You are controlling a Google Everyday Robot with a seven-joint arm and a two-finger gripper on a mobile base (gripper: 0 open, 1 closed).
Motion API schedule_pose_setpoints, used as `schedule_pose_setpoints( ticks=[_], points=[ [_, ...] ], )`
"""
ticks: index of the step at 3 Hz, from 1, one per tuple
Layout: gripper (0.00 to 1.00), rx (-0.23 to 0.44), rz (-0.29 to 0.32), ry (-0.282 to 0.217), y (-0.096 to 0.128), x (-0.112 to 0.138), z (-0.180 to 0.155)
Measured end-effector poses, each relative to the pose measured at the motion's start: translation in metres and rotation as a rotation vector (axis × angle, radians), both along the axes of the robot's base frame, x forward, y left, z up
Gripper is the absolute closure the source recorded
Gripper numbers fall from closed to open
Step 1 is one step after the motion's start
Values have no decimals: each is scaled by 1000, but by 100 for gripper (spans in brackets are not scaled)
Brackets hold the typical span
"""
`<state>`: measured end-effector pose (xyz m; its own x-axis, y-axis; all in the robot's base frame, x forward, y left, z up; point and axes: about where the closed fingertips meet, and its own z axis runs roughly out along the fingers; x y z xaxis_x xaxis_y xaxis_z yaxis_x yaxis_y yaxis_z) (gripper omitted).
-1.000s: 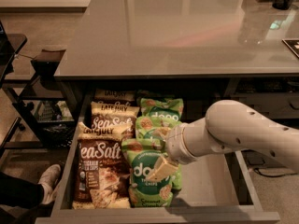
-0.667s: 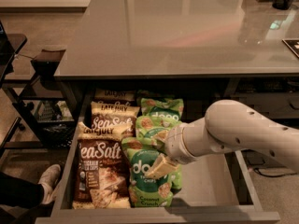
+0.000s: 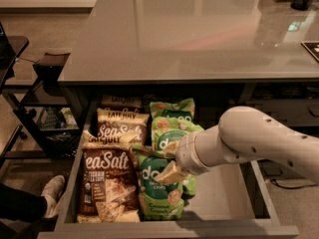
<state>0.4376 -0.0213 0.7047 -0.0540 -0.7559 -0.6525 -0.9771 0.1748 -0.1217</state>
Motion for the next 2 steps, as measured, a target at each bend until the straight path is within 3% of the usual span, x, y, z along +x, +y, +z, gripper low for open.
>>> schedule_pose_setpoints(
  ticks=[2],
  points=[
    [100, 0, 0, 0, -4, 0, 3]
  ],
)
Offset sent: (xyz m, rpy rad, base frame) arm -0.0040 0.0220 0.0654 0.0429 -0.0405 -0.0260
